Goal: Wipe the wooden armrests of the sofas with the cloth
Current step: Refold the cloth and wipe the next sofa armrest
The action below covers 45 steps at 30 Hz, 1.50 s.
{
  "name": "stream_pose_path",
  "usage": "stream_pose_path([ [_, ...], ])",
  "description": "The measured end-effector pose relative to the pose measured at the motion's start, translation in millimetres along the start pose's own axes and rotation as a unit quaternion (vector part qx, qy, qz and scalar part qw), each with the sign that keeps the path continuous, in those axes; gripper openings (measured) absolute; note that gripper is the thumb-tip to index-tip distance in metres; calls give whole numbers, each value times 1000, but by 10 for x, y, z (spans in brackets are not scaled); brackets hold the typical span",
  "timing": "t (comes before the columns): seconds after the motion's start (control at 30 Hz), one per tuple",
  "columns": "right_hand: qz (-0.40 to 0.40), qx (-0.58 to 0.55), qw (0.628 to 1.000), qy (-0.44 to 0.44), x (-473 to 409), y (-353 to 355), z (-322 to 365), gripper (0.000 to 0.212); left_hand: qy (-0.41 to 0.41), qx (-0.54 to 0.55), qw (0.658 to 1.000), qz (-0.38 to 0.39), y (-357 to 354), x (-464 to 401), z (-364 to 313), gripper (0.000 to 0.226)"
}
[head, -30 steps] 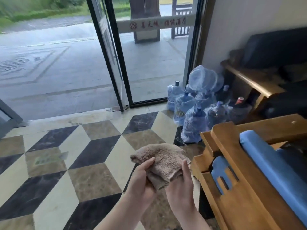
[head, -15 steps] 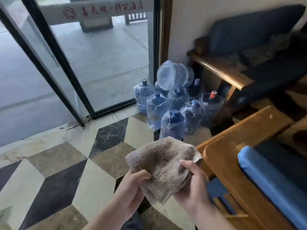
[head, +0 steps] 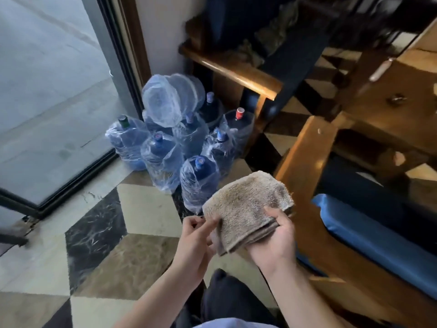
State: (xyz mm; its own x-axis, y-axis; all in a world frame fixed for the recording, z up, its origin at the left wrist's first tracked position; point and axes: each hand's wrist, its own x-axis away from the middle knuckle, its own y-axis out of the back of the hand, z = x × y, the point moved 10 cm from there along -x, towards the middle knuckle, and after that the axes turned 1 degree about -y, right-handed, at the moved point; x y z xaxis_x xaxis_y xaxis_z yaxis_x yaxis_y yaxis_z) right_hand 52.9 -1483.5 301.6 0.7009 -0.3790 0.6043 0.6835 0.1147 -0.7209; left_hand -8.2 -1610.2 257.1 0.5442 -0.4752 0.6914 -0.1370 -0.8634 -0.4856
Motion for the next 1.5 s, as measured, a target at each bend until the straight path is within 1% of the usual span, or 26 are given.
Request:
stream_pose_path([
  [0.13,-26,-28,999,33,-466,-51,165,60,100,-94,988,75,-235,-421,53,46],
  [0.17,-35,-37,998,38,-657,-47,246,60,120,-112,983,86,-322,-650,47,45],
  [0.23,-48,-35,997,44,-811,-49,279,58,127,-134,979,83,-338,-788,-2,43],
  [0.3,-70,-37,995,53,-1100,-37,479,57,147,-148,974,84,-578,-1113,-128,44],
  [0.37,-86,-47,993,65,-1303,-88,655,56,144,-180,970,75,-783,-1344,-310,52],
  [0.43,-112,-63,988,79,-1463,-91,889,55,142,-205,964,95,-1100,-1550,-490,51],
  [0.53,-136,-84,980,120,-1738,-152,1329,50,145,-218,957,127,-1581,-1869,-696,36],
  [0.63,-163,-115,966,162,-1902,-134,1684,40,164,-229,950,138,-1959,-2118,-798,34],
  [0.7,-180,-153,954,182,-2007,-44,1822,38,191,-231,942,147,-2140,-2303,-800,36],
  [0.83,-204,-217,928,222,-2213,86,2075,42,261,-241,913,202,-2501,-2691,-715,41],
  [0.87,-209,-242,918,235,-2274,113,2118,44,284,-244,901,220,-2585,-2789,-685,44],
  [0.97,-210,-292,895,264,-2414,101,2225,45,319,-232,880,264,-2811,-3024,-699,62],
  [1.03,-218,-305,887,271,-2473,59,2272,44,329,-220,876,276,-2950,-3123,-712,66],
  [1.1,-223,-328,875,278,-2537,16,2354,44,336,-219,876,267,-3076,-3279,-691,60],
  [1.13,-231,-340,867,282,-2541,20,2389,43,342,-223,879,246,-3079,-3349,-661,54],
  [1.2,-248,-369,848,288,-2550,145,2481,42,369,-257,870,205,-3104,-3439,-549,38],
  [1.23,-252,-381,840,293,-2550,209,2543,42,387,-260,866,183,-3121,-3457,-486,38],
  [1.3,-248,-398,828,307,-2560,333,2708,42,422,-257,853,169,-3222,-3483,-361,50],
  [1.37,-237,-401,826,318,-2601,440,2915,40,424,-271,838,211,-3504,-3515,-270,62],
  [1.43,-227,-387,830,330,-2641,510,3148,39,394,-283,834,262,-3910,-3556,-209,70],
  [1.5,-222,-365,833,351,-2638,596,3389,41,362,-289,836,294,-4325,-3582,-131,65],
])
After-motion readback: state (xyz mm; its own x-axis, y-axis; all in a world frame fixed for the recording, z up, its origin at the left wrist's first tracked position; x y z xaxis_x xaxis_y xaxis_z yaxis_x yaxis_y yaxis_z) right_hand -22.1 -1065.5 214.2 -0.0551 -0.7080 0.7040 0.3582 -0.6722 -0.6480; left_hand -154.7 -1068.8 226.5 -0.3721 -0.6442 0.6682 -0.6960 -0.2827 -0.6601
